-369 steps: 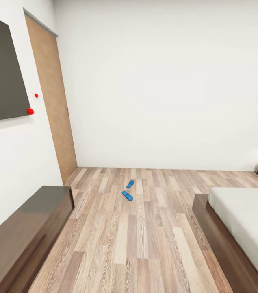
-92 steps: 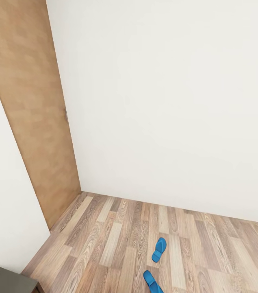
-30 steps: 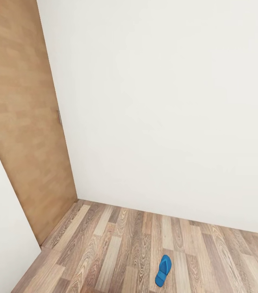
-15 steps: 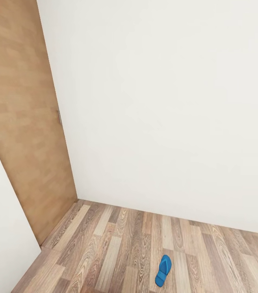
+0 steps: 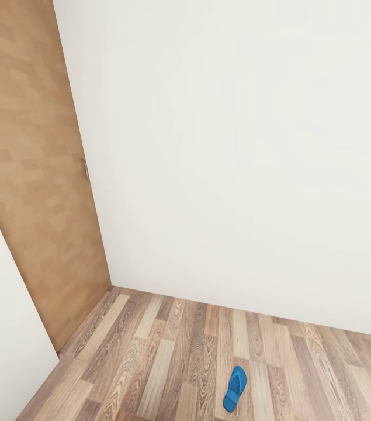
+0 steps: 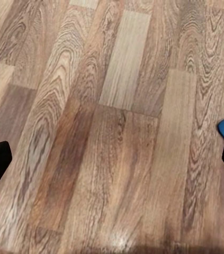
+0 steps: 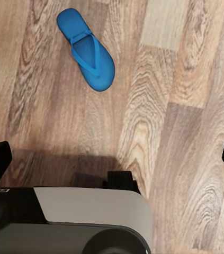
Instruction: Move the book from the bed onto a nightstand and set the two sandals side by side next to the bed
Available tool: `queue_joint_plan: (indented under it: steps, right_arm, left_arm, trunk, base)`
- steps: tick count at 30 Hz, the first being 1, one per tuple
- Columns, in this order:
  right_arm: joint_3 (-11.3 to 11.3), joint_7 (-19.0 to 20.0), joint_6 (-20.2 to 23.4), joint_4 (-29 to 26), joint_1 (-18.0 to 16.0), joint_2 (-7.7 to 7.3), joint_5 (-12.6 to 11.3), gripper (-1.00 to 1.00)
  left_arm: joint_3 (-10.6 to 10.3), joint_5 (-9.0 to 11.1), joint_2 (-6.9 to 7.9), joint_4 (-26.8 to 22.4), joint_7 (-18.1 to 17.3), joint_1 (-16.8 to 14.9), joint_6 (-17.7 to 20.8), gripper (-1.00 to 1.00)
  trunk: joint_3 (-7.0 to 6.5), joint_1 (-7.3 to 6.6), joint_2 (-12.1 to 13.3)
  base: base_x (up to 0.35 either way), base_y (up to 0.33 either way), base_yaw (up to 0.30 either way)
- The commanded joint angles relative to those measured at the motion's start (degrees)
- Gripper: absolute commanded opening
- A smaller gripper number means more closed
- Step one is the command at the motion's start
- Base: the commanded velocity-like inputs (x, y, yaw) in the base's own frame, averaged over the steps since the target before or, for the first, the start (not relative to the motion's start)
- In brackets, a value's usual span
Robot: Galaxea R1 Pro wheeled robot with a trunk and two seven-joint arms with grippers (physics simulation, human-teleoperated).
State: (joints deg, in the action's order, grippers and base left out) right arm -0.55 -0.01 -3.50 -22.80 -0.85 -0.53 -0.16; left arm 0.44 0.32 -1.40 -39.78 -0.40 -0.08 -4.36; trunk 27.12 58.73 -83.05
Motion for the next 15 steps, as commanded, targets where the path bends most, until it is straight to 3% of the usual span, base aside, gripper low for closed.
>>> queue_joint_plan:
  steps: [1, 4, 9, 11, 13, 15]
  right_arm:
    - [-0.04, 0.02, -0.19, 0.05, -0.03, 0.0, -0.02, 1.0]
    - [0.0, 0.08, -0.19, 0.04, -0.03, 0.0, -0.02, 1.0]
    - [-0.05, 0.1, -0.19, 0.07, -0.03, -0.05, -0.02, 1.0]
    - [-0.06, 0.1, -0.19, 0.07, -0.03, -0.07, -0.02, 1.0]
    - [-0.07, 0.1, -0.19, 0.09, -0.03, -0.08, -0.02, 1.0]
    - [-0.07, 0.1, -0.19, 0.09, -0.03, -0.08, -0.02, 1.0]
  left_arm:
    - [0.04, 0.03, -0.01, -0.09, -0.08, -0.01, -0.24, 1.0]
    - [-0.09, 0.0, -0.3, -1.32, -0.2, -0.02, -0.76, 1.0]
    - [-1.05, 0.01, -1.12, -11.63, -1.65, -0.01, -0.01, 1.0]
    - [-1.9, 0.02, -1.24, -17.74, -4.94, -0.01, 3.14, 1.0]
    - [-2.22, 0.03, -1.27, -20.58, -7.45, -0.01, 5.63, 1.0]
    - [-2.62, 0.03, -1.3, -25.73, -13.78, -0.01, 10.67, 1.0]
  trunk:
    - [0.05, 0.0, -0.03]
    - [0.05, 0.0, -0.03]
    - [0.05, 0.0, -0.03]
    - [0.05, 0.0, -0.03]
    - [0.05, 0.0, -0.03]
    - [0.05, 0.0, -0.03]
  base:
    - [0.0, 0.0, 0.0]
    - [0.0, 0.0, 0.0]
    - [0.0, 0.0, 0.0]
    - [0.0, 0.0, 0.0]
    - [0.0, 0.0, 0.0]
    - [0.0, 0.0, 0.0]
